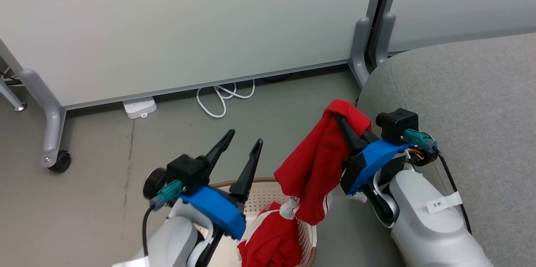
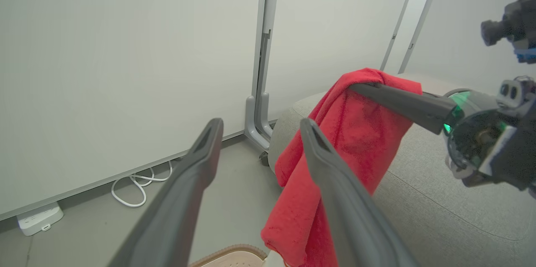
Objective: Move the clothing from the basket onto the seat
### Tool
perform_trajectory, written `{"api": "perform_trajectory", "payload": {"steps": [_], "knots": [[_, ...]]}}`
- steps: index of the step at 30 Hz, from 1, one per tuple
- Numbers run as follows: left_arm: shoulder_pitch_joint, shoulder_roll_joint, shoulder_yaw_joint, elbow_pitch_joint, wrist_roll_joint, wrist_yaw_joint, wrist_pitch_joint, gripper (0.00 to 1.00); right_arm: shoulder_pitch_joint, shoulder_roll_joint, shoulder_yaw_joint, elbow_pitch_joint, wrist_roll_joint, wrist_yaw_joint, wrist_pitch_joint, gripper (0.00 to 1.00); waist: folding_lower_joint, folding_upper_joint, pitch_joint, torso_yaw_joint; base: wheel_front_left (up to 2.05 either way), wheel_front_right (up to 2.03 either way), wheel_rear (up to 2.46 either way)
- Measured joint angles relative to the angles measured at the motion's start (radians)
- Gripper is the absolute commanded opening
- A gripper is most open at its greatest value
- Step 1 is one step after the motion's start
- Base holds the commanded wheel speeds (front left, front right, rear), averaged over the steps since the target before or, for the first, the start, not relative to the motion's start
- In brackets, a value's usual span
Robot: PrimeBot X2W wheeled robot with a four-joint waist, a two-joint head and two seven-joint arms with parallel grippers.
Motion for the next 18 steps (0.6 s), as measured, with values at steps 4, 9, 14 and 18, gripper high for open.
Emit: {"api": "perform_trajectory", "payload": {"steps": [4, 9, 14, 18], "knots": [[0.087, -0.002, 0.096, -0.043, 0.059, -0.010, 0.000, 1.00, 0.004, 0.000, -0.017, -0.022, -0.017, 0.000, 0.004, 0.00, -0.0001, 0.0000, 0.008, -0.003, 0.00, 0.00, 0.00], [0.147, -0.011, 0.170, -0.073, 0.111, -0.017, 0.000, 1.00, 0.023, 0.000, -0.029, -0.050, -0.032, 0.000, 0.018, 0.00, -0.0001, 0.0000, 0.012, -0.004, 0.00, 0.00, 0.00], [0.167, -0.021, 0.193, -0.088, 0.137, -0.022, 0.000, 1.00, 0.038, 0.000, -0.038, -0.079, -0.033, 0.000, 0.031, 0.00, 0.0000, 0.0000, 0.018, -0.017, 0.00, 0.00, 0.00], [0.167, -0.021, 0.188, -0.100, 0.143, -0.022, 0.000, 1.00, 0.040, 0.000, -0.043, -0.098, -0.033, 0.000, 0.040, 0.00, 0.0000, 0.0000, 0.025, -0.047, 0.00, 0.00, 0.00]]}}
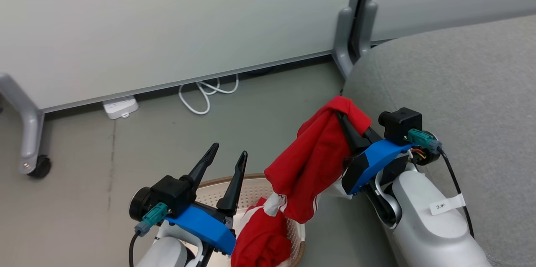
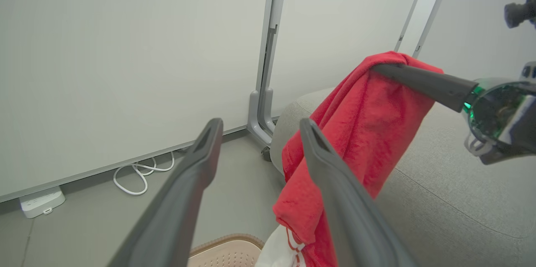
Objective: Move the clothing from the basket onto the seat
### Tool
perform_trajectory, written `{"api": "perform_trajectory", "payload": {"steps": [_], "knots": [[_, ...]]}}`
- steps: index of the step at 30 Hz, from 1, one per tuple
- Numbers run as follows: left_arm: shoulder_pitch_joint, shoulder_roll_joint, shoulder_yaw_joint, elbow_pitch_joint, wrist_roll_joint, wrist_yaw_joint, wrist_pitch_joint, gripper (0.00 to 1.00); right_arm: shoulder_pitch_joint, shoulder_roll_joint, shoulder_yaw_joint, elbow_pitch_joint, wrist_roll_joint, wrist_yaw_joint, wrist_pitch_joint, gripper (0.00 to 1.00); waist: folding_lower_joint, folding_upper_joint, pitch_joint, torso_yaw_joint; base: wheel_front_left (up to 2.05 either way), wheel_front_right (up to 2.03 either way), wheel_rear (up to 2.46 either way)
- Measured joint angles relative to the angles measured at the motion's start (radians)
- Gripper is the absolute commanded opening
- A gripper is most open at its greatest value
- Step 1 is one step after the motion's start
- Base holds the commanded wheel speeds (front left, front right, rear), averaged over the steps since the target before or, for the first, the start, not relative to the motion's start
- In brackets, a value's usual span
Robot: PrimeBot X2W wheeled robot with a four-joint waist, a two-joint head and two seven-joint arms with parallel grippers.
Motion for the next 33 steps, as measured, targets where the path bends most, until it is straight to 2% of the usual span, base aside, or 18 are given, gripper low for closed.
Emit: {"api": "perform_trajectory", "payload": {"steps": [25, 33], "knots": [[-0.025, 0.027, -0.029, -0.013, 0.018, 0.000, 0.000, 1.00, 0.034, -0.001, -0.030, -0.061, 0.001, 0.000, 0.007, 0.00, 0.0000, 0.0000, 0.069, -0.370, 0.00, 0.00, 0.00], [-0.035, 0.039, -0.035, -0.014, 0.019, 0.000, 0.000, 1.00, 0.046, -0.001, -0.036, -0.065, 0.008, 0.000, 0.000, 0.00, 0.0000, 0.0000, 0.090, -0.444, 0.00, 0.00, 0.00]]}}
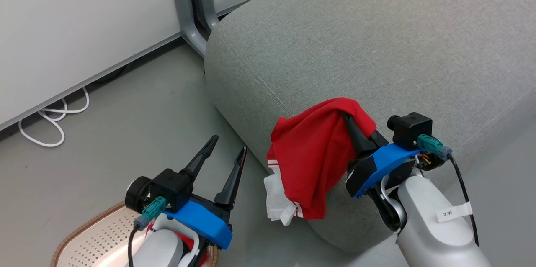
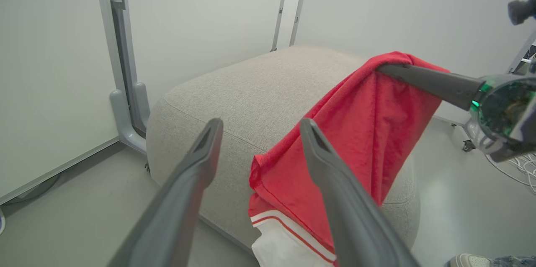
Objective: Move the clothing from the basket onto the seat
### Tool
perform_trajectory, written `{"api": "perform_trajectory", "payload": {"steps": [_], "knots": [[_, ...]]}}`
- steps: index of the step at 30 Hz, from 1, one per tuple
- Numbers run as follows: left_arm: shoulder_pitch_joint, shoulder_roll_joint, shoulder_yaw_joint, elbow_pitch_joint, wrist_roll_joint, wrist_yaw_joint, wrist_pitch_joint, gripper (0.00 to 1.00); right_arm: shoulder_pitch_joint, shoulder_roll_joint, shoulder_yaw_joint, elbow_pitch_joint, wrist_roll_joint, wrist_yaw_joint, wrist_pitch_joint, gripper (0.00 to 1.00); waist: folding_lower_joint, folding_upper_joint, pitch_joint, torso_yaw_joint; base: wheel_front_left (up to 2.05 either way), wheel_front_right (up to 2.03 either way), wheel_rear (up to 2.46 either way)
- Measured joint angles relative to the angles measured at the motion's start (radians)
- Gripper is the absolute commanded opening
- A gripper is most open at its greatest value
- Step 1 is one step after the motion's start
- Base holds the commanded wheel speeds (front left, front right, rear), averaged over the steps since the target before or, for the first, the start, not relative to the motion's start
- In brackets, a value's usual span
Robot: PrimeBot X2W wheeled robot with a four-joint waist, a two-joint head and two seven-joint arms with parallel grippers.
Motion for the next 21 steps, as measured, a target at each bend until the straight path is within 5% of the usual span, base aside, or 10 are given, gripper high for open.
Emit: {"api": "perform_trajectory", "payload": {"steps": [13, 21], "knots": [[-0.022, 0.017, -0.009, -0.013, 0.000, 0.000, 0.000, 1.00, -0.048, 0.000, -0.057, 0.007, -0.001, 0.000, 0.016, 0.00, 0.0000, -0.0001, 0.042, 0.001, 0.00, 0.00, 0.00], [-0.099, 0.057, -0.062, -0.023, 0.010, 0.000, 0.000, 1.00, -0.304, 0.000, -0.275, 0.067, -0.111, 0.000, 0.077, 0.00, 0.0001, 0.0000, 0.133, 0.036, 0.00, 0.00, 0.00]]}}
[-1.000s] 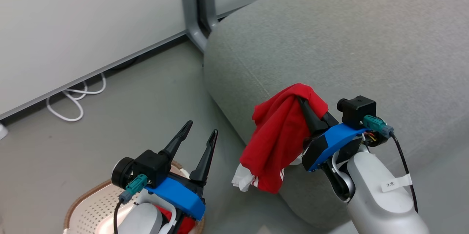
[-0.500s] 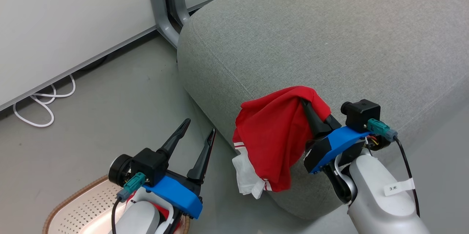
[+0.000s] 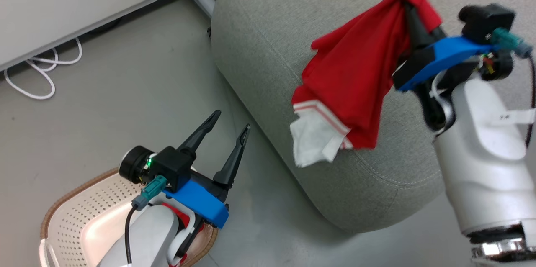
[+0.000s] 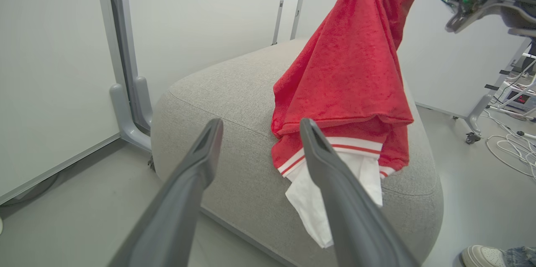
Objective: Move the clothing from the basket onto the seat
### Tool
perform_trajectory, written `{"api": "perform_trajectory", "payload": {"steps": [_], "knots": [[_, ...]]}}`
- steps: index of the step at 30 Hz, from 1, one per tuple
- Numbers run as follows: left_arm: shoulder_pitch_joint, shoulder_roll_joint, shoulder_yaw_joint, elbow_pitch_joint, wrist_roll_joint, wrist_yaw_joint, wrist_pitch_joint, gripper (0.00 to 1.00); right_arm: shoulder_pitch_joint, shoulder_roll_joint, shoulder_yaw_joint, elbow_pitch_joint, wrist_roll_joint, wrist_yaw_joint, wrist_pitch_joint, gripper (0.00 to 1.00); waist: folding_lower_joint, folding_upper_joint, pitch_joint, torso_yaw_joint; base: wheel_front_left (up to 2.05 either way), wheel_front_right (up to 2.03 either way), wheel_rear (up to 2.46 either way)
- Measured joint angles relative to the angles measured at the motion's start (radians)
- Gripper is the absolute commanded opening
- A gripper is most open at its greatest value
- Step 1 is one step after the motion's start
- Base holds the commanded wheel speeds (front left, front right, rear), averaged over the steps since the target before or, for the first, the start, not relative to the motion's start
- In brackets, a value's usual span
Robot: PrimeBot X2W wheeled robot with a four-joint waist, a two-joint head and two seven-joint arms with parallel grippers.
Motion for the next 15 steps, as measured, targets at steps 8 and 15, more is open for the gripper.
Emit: {"api": "perform_trajectory", "payload": {"steps": [8, 15], "knots": [[-0.112, 0.046, -0.078, -0.035, 0.006, 0.000, 0.000, 1.00, -0.216, -0.113, -0.232, 0.026, -0.113, 0.000, 0.056, 0.00, 0.0001, 0.0000, 0.133, 0.074, 0.00, 0.00, 0.00], [-0.198, 0.072, -0.128, -0.085, 0.014, 0.000, 0.000, 1.00, -0.284, -0.243, -0.415, -0.018, -0.179, 0.000, 0.089, 0.00, 0.0001, 0.0000, 0.258, 0.161, 0.00, 0.00, 0.00]]}}
